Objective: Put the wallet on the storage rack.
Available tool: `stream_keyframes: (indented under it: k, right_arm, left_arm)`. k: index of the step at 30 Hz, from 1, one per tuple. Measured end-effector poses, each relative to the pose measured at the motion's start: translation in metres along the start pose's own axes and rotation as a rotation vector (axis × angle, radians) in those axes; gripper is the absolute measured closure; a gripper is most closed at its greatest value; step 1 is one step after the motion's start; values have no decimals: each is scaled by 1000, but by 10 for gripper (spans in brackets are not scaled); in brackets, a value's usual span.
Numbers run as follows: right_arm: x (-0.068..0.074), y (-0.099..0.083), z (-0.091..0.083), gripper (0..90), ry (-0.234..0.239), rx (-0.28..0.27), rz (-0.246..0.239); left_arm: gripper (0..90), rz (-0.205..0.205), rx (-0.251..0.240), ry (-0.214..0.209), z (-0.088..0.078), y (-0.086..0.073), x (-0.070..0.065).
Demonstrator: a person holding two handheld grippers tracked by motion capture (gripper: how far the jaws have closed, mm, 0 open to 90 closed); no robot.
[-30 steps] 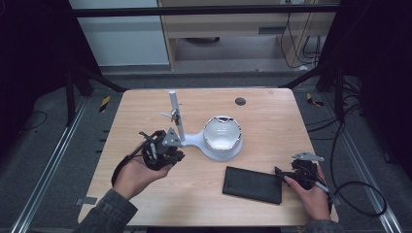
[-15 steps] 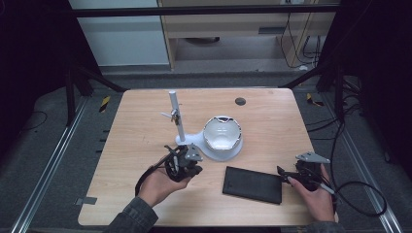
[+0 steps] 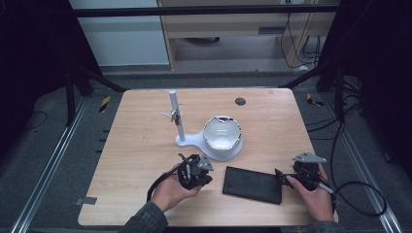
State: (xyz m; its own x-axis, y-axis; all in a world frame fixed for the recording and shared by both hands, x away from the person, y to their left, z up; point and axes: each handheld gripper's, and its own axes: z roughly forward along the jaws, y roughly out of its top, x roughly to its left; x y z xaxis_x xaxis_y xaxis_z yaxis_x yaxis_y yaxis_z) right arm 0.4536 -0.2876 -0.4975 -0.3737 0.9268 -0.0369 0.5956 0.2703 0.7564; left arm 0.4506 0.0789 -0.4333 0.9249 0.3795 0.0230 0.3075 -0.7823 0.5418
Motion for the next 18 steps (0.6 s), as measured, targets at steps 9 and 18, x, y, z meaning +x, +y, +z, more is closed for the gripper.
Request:
stream_keyframes:
  k: [9, 18]
  right_arm:
    - [1, 1, 0, 44, 5, -3, -5]
    - [1, 1, 1, 45, 7, -1, -5]
  left_arm:
    - [891, 17, 15, -19, 11, -1, -6]
    - [893, 33, 41, -41, 23, 0, -12]
